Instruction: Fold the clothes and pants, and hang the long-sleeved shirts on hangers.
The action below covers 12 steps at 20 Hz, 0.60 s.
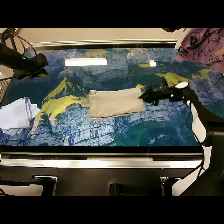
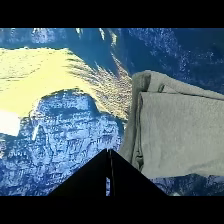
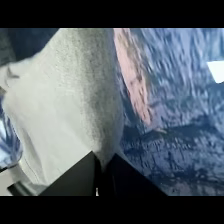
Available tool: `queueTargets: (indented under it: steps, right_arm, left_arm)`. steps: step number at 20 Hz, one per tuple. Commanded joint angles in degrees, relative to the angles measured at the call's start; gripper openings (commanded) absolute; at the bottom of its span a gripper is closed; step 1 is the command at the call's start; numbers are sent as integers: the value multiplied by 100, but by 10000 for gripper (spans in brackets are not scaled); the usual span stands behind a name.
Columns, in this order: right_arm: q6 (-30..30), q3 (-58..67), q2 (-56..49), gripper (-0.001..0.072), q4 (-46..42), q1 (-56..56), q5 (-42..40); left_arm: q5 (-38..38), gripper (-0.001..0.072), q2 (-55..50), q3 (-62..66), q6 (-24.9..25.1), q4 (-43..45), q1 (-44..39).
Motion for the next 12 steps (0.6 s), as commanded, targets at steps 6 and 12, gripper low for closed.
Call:
queueTargets:
  steps: [6, 12]
  right_arm:
    - [1781, 2299, -4, 29, -922, -896, -9]
    - [2426, 2863, 247, 29, -1126, -2140, -79]
  left_arm:
    - [-192, 18, 2, -7, 0, 2, 2]
    - [-190, 17, 2, -7, 2, 20, 7]
